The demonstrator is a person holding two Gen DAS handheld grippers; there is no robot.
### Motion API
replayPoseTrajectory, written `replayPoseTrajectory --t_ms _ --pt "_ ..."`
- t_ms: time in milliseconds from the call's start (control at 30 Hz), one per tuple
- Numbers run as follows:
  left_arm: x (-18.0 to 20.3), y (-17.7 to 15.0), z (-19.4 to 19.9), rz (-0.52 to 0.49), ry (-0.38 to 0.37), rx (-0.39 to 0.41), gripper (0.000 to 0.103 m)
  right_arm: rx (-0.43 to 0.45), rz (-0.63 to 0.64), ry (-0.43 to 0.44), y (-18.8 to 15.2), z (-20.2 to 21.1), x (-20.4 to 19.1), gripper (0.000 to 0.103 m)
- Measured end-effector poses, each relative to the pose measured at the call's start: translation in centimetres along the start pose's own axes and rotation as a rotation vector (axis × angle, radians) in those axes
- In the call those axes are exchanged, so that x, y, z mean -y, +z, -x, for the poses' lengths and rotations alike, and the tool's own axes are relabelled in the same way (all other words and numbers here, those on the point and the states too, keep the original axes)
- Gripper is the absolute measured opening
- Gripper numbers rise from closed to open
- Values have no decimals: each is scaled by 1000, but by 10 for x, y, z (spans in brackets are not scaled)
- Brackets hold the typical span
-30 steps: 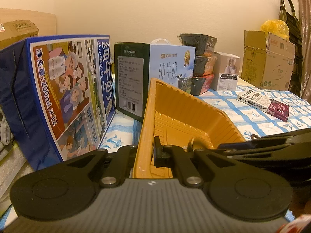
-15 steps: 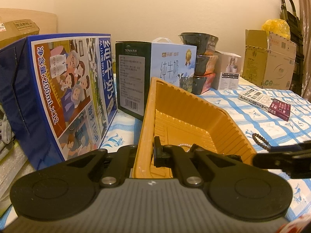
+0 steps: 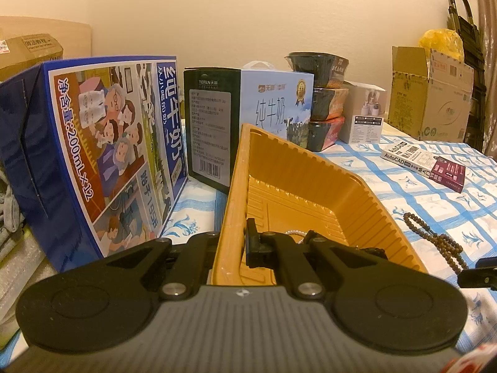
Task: Organize jewelry
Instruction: 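Move the right tool to the brown wooden bead strand and grasp it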
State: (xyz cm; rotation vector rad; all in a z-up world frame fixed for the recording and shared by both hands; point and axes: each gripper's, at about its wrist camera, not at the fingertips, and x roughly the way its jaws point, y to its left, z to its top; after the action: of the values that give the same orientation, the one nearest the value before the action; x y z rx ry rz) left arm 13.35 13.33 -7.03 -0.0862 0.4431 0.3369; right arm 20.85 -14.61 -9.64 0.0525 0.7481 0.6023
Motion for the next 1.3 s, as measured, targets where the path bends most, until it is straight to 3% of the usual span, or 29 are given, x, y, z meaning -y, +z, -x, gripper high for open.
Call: replayPoseTrajectory --t_ms 700,1300 --pt "0 0 -1 -4 1 -3 4 11 4 -133 1 -1 42 58" --pt "-1 -1 -2 -8 0 -3 4 -25 121 -94 24 -58 72 58"
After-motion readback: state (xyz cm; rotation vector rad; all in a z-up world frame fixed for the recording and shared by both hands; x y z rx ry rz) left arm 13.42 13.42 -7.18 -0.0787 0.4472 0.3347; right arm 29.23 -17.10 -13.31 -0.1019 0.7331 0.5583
